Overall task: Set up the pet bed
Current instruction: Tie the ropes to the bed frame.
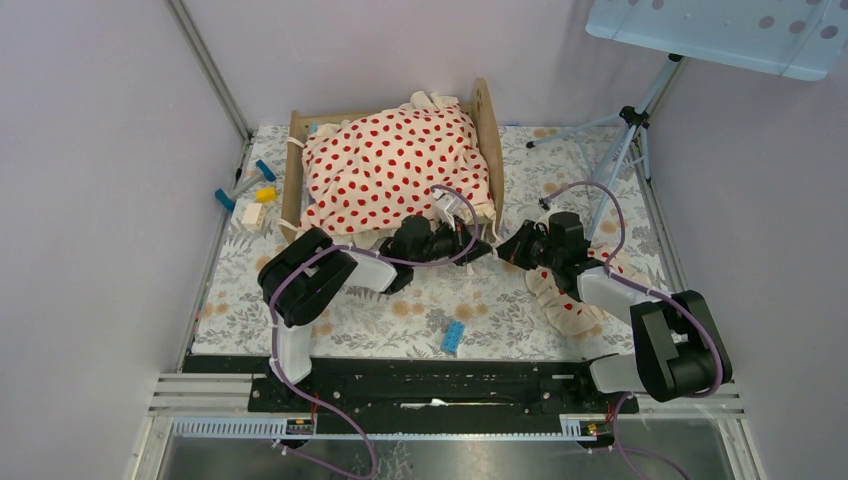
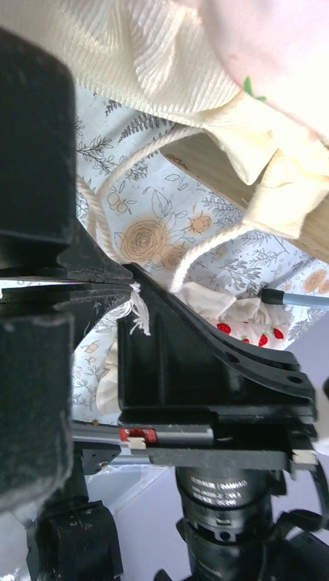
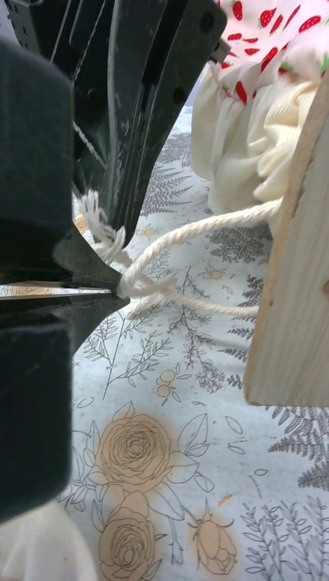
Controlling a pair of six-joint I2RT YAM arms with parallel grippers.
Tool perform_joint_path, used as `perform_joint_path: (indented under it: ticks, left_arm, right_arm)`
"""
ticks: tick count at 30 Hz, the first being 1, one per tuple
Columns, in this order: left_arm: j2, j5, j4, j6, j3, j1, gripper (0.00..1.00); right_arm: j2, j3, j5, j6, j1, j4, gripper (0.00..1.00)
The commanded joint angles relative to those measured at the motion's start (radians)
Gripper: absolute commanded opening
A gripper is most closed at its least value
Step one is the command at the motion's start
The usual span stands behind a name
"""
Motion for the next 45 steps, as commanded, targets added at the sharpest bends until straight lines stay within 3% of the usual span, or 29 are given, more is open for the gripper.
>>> perform_joint_path:
  ticks: [1, 23, 45]
  left_arm:
    - [0.000, -0.031, 0.109, -0.040, 0.003, 0.000, 0.00]
    - [0.047, -0.115, 0.046, -0.069, 0.048, 0.000, 0.00]
    - [0.142, 0.004, -0.090, -0.035, 0.182, -0.002, 0.00]
  right_arm:
    - [-0.038, -0.023, 0.017, -0.014, -0.006, 0.006, 0.00]
    - [-0.122, -0.073, -0.012, -0.041, -0.006, 0.038, 0.04]
    - [-0.122, -0.067, -0.078, -0.074, -0.005, 0.077, 0.09]
